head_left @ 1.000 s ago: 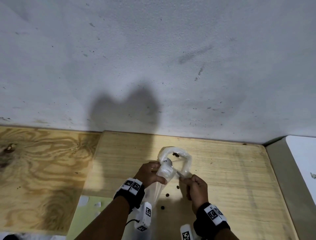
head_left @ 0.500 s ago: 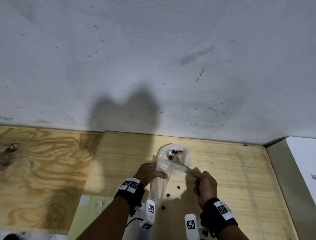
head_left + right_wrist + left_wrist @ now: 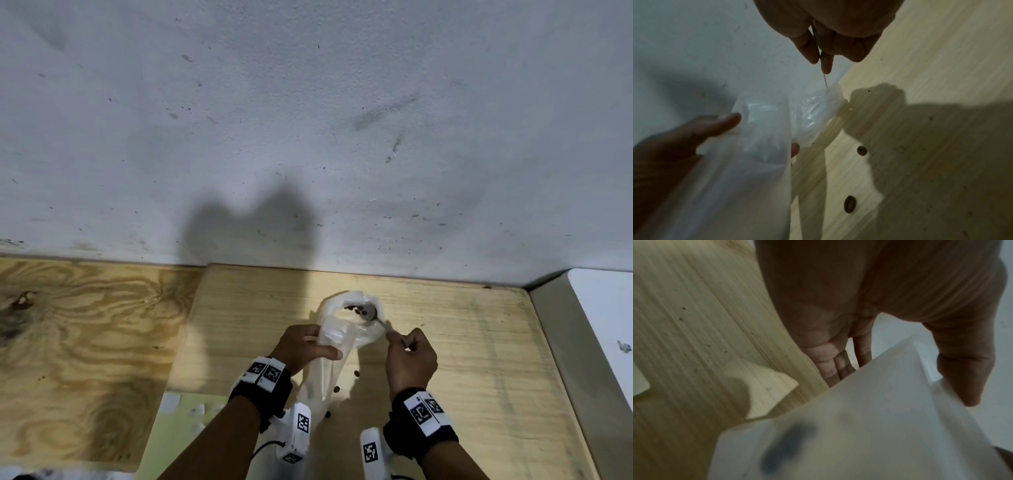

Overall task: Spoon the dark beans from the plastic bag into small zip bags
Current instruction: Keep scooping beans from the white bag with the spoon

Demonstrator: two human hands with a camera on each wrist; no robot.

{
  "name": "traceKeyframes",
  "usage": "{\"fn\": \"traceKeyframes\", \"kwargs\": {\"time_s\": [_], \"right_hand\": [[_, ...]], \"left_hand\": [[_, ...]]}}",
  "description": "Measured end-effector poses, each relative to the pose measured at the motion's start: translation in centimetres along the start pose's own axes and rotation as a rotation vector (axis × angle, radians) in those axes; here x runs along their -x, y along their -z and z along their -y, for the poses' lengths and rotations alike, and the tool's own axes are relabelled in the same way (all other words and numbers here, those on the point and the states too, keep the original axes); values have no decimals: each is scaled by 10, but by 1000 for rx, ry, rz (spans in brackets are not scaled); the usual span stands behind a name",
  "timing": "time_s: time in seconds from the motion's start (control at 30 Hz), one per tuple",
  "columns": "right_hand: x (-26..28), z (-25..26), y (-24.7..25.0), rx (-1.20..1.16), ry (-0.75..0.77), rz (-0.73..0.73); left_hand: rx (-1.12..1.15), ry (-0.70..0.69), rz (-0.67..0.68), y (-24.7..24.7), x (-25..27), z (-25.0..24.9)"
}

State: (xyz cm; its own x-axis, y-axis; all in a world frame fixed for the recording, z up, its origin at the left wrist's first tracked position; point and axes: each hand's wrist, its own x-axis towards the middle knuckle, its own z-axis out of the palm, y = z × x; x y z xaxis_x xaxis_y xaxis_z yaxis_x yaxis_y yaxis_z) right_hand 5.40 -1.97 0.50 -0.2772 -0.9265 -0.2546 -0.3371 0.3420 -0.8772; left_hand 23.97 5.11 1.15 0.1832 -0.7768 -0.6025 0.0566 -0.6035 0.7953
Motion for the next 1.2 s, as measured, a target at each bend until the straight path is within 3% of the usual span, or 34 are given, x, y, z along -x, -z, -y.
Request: {"fn": "traceKeyframes", "kwargs": {"time_s": [0.2,0.33,0.43,0.6,0.93,1.2], "right_hand": [[7,2,-8,79,181,55],[3,-4,-8,87,197,97],[-1,-10,-4,102,188,118],[-8,-19,-3,88,207,146],[-18,-26,-6,77,256,338],[-3,-23,0,13,222,331]], "left_hand": [[-123,-1,69,2,0,-1],[-231,-78,4,5,-12,1],[-208,-2,15,7,-21,-8],[-379,-7,48,0,-41,-15],[123,129,27,13,-34,4],[171,101,13,13,-27,16]]}}
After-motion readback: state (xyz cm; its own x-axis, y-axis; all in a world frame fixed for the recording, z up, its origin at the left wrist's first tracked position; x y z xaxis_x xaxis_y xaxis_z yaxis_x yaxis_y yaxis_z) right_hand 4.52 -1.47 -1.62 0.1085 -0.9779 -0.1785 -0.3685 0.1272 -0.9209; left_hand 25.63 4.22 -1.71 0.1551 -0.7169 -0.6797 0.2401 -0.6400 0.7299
